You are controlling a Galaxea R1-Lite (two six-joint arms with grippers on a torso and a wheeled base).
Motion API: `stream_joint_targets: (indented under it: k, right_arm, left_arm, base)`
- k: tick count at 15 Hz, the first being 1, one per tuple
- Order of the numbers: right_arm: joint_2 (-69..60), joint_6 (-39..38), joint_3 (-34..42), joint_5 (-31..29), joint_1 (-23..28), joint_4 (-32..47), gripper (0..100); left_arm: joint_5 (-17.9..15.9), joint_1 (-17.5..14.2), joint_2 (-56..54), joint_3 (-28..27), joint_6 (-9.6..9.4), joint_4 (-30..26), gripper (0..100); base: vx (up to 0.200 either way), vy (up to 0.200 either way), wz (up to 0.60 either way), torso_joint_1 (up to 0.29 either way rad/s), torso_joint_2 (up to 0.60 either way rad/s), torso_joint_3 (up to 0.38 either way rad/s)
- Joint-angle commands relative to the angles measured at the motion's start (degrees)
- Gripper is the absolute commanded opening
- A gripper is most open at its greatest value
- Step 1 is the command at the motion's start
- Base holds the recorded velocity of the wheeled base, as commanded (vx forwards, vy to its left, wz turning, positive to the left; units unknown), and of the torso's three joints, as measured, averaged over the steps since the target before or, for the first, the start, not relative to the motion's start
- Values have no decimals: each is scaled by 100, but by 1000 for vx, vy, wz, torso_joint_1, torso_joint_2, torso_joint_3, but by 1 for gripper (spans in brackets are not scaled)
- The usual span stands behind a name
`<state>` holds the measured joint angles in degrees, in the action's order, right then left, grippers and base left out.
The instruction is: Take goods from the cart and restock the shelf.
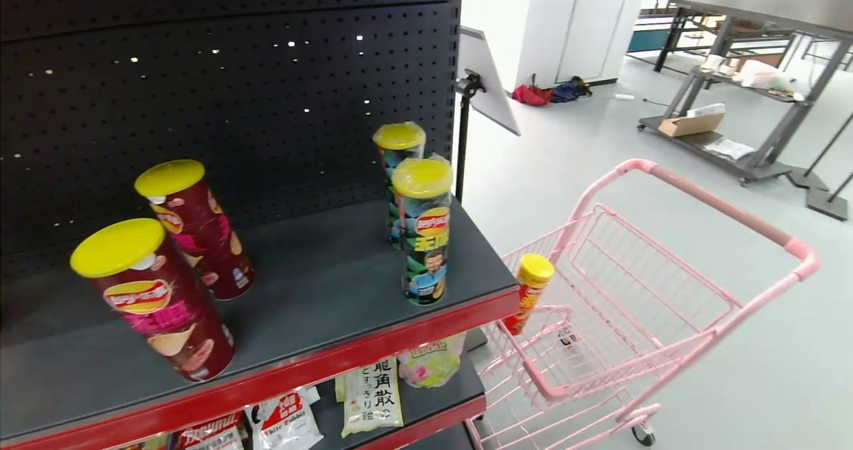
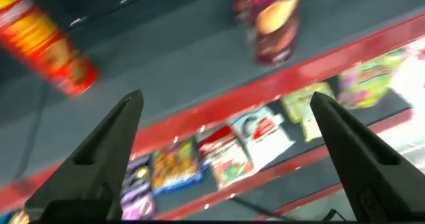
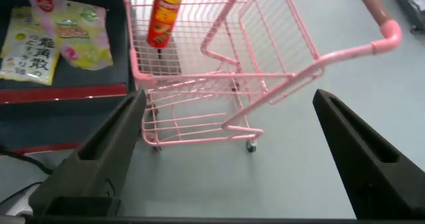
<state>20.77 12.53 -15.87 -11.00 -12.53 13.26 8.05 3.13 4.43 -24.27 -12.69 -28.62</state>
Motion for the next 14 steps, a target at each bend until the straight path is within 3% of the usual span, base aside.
stream_joint_targets:
  k: [1, 4, 5, 7, 10, 14]
  right_arm:
    - [6, 4, 5, 1, -4, 1, 100]
    - [32, -32, -4, 1, -4, -34, 100]
    - [129, -49, -12, -8, -4, -70, 100]
    - [252, -84, -74, -8, -4, -87, 100]
    - [401, -93, -83, -8, -4, -307, 100]
    - [401, -93, -30, -17, 5, -351, 100]
  left_arm:
    - [-49, 3, 15, -51, 30, 6, 100]
    - [-919, 3, 15, -280, 250, -3, 100]
    - [-1499, 3, 15, -385, 443, -3, 100]
    - [-1991, 3, 6, -403, 557, -47, 100]
    - [-2123, 3, 6, -25, 364, 50, 100]
    - [-2158, -6, 6, -25, 355, 41, 100]
  base:
    - [0, 0, 0, 0, 0, 0]
    - [0, 0, 0, 0, 0, 0]
    - [0, 0, 0, 0, 0, 0]
    - [0, 0, 0, 0, 0, 0]
    - [0, 0, 0, 0, 0, 0]
    - [0, 0, 0, 0, 0, 0]
